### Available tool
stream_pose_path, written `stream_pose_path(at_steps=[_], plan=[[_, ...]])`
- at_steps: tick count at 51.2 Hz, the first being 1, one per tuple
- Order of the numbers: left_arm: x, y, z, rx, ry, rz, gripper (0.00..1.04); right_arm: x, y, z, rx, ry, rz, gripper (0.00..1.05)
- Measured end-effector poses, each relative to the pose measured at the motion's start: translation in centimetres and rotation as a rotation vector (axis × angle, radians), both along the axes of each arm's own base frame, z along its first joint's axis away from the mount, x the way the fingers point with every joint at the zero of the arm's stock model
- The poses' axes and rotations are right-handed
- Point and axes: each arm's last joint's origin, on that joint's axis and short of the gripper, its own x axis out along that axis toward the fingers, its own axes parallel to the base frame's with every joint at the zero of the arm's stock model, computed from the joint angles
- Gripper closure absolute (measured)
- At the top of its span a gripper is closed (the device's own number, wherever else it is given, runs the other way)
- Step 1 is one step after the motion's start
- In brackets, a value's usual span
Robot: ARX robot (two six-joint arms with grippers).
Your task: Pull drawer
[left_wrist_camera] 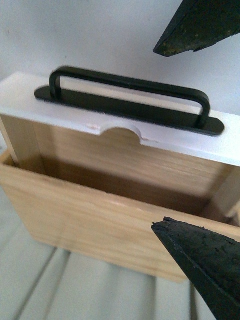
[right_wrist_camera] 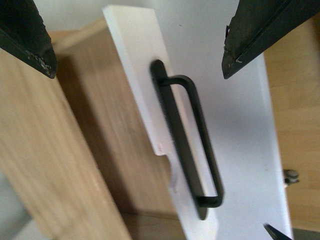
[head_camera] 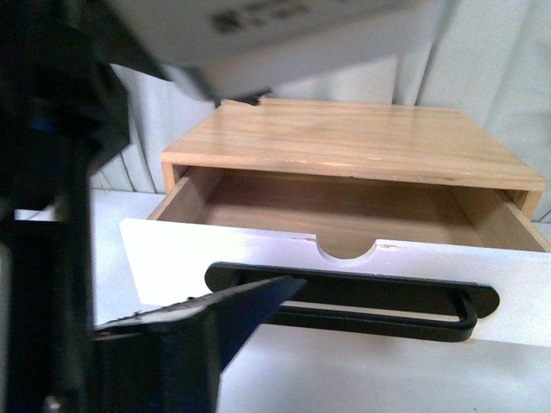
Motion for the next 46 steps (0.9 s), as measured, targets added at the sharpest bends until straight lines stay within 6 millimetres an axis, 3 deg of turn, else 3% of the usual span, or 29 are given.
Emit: stream_pose_path(at_steps=[8, 16, 34, 37, 46], plan=[[-1.3, 2.8, 0.1, -0.167, -0.052, 0.146, 0.06, -1.7, -1.9, 0.5, 0.086, -0.095, -0.163, 0.09], [-3.2, 5.8, -0.6, -0.352, -0.081, 0.309, 0.06, -4.1, -3.3, -0.4, 0.181, -0.129, -0.345, 0.09], [-9.4, 12.7, -5.4, -0.76, 0.025, 0.787, 0.06, -8.9, -4.9, -3.1, 0.397, -0.101, -0.652, 0.09], [-9.9, 13.5, -5.7, -0.811, 0.012, 0.871, 0.06, -9.2, -5.1, -3.9, 0.41, -0.105, -0.727, 0.09], [-9.9, 13.6, -5.7, -0.847, 0.019, 0.877, 0.06, -9.2, -5.2, -4.2, 0.426, -0.098, -0.745, 0.09]])
